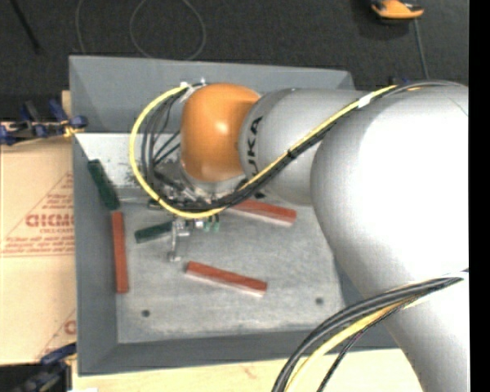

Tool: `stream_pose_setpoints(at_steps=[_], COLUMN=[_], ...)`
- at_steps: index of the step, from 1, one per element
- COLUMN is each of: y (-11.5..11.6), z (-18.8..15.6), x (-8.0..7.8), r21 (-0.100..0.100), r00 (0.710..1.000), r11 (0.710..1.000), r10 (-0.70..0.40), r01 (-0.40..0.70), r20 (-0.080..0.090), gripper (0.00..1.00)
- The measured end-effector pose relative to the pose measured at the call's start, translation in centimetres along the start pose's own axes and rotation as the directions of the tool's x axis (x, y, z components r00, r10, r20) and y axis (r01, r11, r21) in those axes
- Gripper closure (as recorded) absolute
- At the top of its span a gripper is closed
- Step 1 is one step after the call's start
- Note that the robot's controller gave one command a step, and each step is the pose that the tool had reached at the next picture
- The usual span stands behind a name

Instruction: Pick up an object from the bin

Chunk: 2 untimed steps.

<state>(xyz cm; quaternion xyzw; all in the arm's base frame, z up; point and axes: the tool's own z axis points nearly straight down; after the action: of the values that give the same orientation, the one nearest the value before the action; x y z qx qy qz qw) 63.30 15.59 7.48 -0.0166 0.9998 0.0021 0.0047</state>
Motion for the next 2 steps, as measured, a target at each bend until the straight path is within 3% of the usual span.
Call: stream_pose_setpoints(at_steps=[1, 2], y=[-0.03, -0.04], z=[-0.14, -0.11], x=[-0.21, -0.2], r21=[-0.001, 0.0], r00=[1.0, 1.0], r11=[1.0, 1.0], r10=[0.005, 0.007], r01=[-0.005, -0.007], r20=[0.002, 0.002], gripper=[0.0, 1.0])
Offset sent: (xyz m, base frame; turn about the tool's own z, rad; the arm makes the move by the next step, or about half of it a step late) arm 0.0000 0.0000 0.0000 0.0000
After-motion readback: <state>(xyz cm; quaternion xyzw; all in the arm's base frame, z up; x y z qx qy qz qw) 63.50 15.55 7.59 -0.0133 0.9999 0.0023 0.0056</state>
